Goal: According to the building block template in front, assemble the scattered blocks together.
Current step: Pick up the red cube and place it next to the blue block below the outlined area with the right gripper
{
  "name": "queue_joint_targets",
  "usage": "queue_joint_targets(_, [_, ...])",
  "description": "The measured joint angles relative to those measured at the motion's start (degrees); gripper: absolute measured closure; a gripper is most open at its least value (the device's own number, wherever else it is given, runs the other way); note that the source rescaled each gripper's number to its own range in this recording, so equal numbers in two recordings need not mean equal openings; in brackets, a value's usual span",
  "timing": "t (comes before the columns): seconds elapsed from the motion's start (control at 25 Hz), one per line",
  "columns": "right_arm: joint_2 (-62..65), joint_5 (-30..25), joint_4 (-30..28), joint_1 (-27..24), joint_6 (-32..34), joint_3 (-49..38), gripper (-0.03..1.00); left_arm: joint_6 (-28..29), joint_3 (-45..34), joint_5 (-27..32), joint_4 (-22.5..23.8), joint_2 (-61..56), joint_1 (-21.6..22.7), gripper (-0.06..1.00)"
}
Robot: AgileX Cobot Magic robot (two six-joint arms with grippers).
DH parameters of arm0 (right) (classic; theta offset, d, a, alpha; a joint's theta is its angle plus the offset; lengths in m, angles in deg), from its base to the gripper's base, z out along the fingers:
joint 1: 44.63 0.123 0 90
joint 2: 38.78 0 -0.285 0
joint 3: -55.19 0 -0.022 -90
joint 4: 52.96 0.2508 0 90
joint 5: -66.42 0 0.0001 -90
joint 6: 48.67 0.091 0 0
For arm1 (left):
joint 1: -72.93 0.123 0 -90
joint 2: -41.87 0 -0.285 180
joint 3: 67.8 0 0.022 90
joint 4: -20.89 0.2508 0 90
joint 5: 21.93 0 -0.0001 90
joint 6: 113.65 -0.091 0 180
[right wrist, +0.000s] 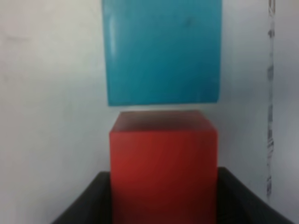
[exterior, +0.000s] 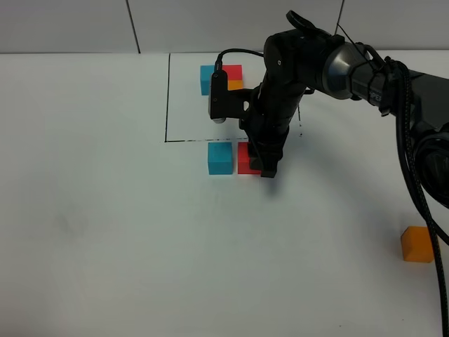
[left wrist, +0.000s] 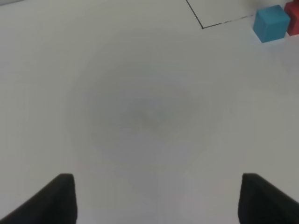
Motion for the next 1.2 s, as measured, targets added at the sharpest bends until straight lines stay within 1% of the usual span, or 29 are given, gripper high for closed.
queue_joint_targets(1.2, [-1.4,1.6,1.8,-0.1,0.0,0.5,0.96,0.0,0.0,0.0,0.0,0.0,0.0,0.32])
